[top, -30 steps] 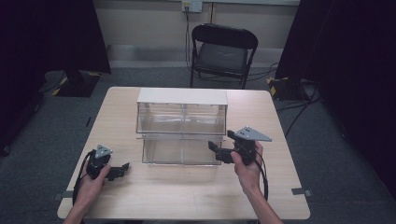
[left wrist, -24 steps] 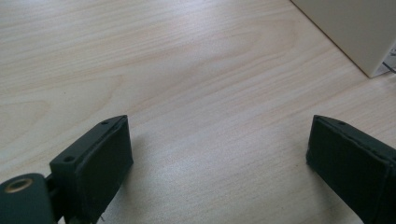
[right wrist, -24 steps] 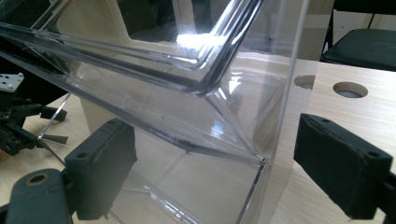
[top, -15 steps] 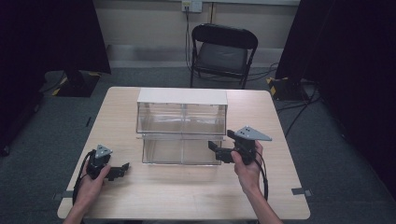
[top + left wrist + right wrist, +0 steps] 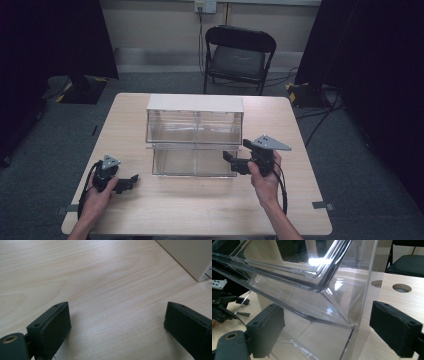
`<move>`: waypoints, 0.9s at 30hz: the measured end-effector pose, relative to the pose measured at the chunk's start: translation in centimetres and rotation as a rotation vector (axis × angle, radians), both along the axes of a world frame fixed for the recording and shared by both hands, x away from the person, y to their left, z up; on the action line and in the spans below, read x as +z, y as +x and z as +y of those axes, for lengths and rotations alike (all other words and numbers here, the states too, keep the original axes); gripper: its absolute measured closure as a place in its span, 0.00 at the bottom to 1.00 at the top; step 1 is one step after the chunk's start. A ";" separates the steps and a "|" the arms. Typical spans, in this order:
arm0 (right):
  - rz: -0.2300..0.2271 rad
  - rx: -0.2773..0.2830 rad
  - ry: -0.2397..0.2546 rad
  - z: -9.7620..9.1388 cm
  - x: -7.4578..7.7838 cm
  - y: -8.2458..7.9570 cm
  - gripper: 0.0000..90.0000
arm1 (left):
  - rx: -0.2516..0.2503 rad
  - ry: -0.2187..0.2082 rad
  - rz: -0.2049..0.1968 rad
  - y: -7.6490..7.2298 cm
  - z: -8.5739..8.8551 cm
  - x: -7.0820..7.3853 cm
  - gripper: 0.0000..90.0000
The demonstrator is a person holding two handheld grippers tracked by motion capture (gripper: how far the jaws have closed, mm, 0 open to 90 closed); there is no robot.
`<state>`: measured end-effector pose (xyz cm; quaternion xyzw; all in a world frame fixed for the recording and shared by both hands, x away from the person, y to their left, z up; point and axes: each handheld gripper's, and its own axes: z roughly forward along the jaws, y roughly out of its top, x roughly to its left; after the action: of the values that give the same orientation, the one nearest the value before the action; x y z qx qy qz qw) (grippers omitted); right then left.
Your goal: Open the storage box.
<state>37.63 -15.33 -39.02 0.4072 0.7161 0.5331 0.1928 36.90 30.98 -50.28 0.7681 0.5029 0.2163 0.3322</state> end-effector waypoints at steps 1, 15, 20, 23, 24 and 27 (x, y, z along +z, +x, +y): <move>0.000 0.000 0.000 0.0 0.0 0.0 0.13 | 0.000 -0.001 -0.001 0.0 0.0 0.0 0.07; 0.000 0.003 0.002 0.0 0.0 0.0 0.13 | 0.001 -0.001 0.000 0.0 0.0 0.0 0.07; 0.002 0.004 0.003 0.0 0.0 0.1 0.13 | 0.000 0.000 0.000 0.0 0.0 0.0 0.07; 0.000 0.002 0.001 0.1 -0.1 0.1 0.13 | 0.000 0.000 0.000 0.0 0.0 0.0 0.07; -0.001 0.001 0.000 0.1 0.0 0.0 0.13 | 0.000 -0.001 0.000 0.0 0.0 0.0 0.07; 0.000 0.001 0.000 0.1 0.0 0.0 0.13 | 0.000 -0.001 0.000 0.0 0.0 0.0 0.07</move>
<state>37.67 -15.24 -39.05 0.4068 0.7164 0.5330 0.1928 36.90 30.98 -50.29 0.7677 0.5032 0.2163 0.3327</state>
